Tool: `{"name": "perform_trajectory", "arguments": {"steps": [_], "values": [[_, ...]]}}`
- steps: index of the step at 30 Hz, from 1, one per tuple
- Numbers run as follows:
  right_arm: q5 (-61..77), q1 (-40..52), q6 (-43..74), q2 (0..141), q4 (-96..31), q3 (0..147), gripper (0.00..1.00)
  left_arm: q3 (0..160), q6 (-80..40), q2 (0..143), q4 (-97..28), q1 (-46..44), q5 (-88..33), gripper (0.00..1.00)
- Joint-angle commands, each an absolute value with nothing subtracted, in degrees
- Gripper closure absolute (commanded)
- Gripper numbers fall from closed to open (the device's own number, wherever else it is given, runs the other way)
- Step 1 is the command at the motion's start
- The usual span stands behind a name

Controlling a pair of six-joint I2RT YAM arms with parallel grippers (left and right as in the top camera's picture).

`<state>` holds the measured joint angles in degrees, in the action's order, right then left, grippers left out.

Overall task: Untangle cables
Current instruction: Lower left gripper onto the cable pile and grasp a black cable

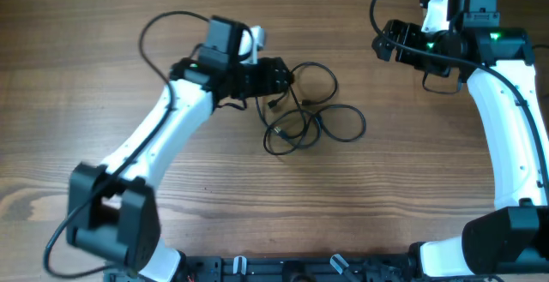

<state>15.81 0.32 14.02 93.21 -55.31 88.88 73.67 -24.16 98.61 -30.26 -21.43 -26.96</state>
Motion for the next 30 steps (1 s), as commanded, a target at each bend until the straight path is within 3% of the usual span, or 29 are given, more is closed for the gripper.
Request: {"name": "perform_trajectory", "arguments": {"steps": [1,19,23,26,30], "values": [[14.0,0.3,14.6,93.4,-55.6,89.5,0.0,73.8,-24.9,103.0,-28.3,-24.7,-28.0,0.25],[14.0,0.4,15.2,93.6,-55.5,87.7,0.0,73.8,-27.9,111.0,-25.7,-28.5,-23.9,0.56],[14.0,0.4,15.2,93.7,-55.5,87.6,0.0,73.8,-27.9,111.2,-24.6,-29.6,-23.3,0.74],[14.0,0.4,15.2,93.7,-55.5,87.6,0.0,73.8,-27.9,111.2,-24.6,-29.6,-22.4,0.95],[14.0,0.4,15.2,93.7,-55.5,87.6,0.0,73.9,-27.8,110.9,-24.5,-29.3,-22.4,0.96]]}}
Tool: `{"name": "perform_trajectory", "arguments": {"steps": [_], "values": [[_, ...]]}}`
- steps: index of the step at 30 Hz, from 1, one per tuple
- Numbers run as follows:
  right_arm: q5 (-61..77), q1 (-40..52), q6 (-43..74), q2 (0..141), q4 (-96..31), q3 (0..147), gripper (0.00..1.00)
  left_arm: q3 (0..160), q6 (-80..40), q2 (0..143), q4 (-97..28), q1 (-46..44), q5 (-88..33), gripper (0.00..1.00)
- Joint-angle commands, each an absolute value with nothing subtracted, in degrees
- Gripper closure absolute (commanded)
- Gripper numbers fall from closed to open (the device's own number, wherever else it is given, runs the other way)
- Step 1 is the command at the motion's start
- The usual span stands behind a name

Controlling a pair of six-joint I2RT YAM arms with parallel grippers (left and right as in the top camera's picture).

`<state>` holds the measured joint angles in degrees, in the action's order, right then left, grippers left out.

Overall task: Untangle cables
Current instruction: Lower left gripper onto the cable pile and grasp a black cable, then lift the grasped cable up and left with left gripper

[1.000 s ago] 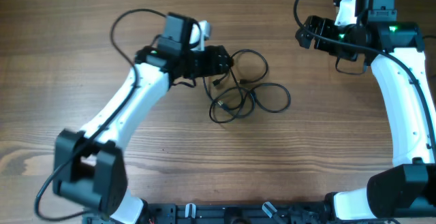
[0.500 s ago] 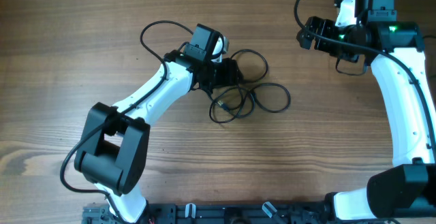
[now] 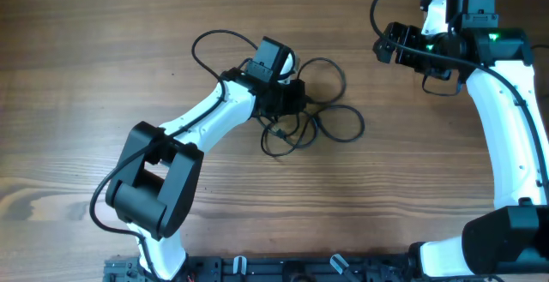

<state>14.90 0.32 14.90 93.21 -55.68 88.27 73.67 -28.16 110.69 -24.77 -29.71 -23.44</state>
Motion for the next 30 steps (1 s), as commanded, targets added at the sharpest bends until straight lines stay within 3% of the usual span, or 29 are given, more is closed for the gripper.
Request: {"name": "perform_trajectory", "arguments": {"steps": [1,21,30], "values": [[14.0,0.4,15.2,93.7,-55.5,87.6,0.0,73.9,-27.8,110.5,-24.6,-29.2,-22.4,0.96],[12.4,0.3,15.2,93.7,-56.5,87.6,0.0,74.0,-30.6,81.8,-29.4,-27.2,-32.1,0.96],[12.5,0.4,15.2,93.7,-56.6,87.6,0.0,74.0,-35.8,77.9,-29.3,-20.4,-48.0,0.96]]}}
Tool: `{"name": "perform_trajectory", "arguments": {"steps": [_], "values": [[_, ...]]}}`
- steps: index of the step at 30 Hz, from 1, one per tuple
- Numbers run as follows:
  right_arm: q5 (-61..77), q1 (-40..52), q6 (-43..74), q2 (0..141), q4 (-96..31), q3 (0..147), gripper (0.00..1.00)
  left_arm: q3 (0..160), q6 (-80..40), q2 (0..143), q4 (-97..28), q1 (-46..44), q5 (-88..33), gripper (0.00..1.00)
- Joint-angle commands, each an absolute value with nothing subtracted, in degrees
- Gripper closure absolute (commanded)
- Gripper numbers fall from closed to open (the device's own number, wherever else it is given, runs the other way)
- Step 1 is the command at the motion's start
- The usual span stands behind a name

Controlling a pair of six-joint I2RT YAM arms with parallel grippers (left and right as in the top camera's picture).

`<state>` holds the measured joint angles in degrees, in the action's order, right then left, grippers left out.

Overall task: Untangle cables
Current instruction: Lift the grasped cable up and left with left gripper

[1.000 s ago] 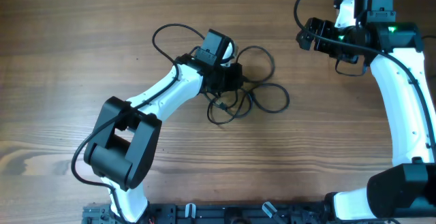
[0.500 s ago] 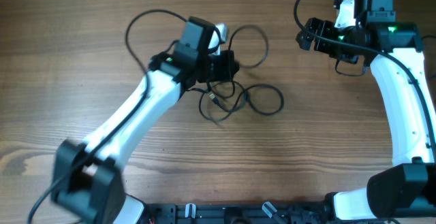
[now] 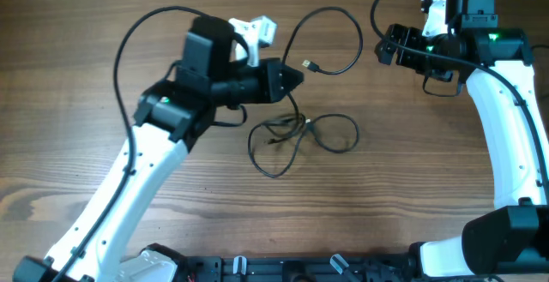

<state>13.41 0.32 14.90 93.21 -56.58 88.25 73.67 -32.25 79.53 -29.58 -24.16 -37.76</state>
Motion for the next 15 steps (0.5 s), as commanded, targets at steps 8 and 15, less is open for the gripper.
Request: {"name": "perform_trajectory", "arguments": {"steps": [8,15], "values": [[12.5,0.4,15.2,93.7,-56.9,87.6,0.0,74.0,-37.9,77.9,-27.9,-10.9,-64.7,0.96],[15.9,0.5,14.0,93.7,-57.8,87.6,0.0,73.9,-34.9,78.1,-31.0,-6.8,-55.9,0.96]]}}
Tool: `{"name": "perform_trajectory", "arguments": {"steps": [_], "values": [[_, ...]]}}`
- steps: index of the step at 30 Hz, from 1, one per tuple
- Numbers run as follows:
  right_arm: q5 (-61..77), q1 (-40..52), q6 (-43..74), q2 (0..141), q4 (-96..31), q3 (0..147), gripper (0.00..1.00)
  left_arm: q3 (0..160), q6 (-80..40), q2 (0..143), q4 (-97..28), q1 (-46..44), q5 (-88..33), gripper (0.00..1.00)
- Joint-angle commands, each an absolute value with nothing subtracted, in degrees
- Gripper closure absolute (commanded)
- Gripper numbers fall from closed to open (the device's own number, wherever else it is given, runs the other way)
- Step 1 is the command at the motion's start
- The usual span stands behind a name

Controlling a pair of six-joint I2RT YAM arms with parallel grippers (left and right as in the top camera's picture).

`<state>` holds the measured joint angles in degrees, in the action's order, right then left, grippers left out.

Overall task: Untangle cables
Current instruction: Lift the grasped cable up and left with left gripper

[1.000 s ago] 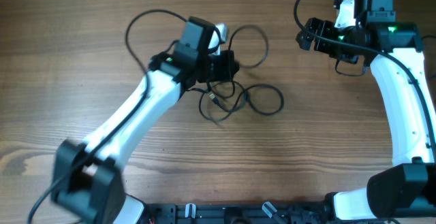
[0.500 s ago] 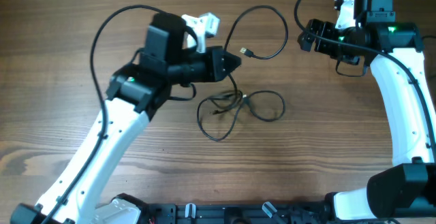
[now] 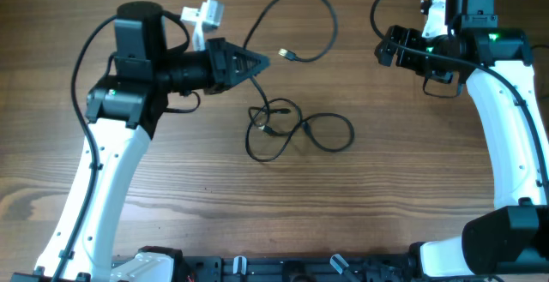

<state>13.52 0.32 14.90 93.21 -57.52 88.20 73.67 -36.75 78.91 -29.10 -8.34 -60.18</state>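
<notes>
A thin black cable tangle (image 3: 283, 132) lies on the wooden table at mid-frame, with two loose loops side by side. One strand rises from it to my left gripper (image 3: 257, 59), which is shut on the cable above the heap's left side. Beyond the fingers the same cable arcs high (image 3: 319, 8) toward the far edge and curls back to a free plug (image 3: 286, 55) just right of the fingertips. My right gripper (image 3: 382, 49) hovers at the far right, away from the cable, with nothing in it; its jaw state is unclear from above.
The left arm (image 3: 107, 162) stretches from the near left edge up to the gripper. The right arm (image 3: 506, 128) runs along the right side, its own black wiring looped above the wrist.
My left gripper has moved left and a little farther back with the cable in it. The free plug and the big arc followed to the left, and the tangle shifted slightly left. The right arm stayed put.
My left gripper was first at the upper left of a compact cable heap, then down on the heap. Then it held a strand pulled out in a wide arc with the plug free. Now it is farther left and the heap lies looser, in two loops.
</notes>
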Motion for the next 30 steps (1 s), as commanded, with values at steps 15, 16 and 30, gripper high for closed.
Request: {"name": "perform_trajectory", "arguments": {"steps": [15,16,30], "values": [[30.6,6.5,5.2,93.7,-57.0,87.6,0.02,73.8,-45.3,80.2,-36.8,-6.5,-34.6,0.96],[32.9,6.5,3.9,93.7,-57.0,87.6,0.02,73.8,-47.2,80.6,-36.5,-6.5,-34.4,0.96],[53.2,7.1,-5.0,93.7,-54.2,87.6,0.16,73.8,-70.0,90.2,-19.3,-11.3,-43.1,0.96]]}}
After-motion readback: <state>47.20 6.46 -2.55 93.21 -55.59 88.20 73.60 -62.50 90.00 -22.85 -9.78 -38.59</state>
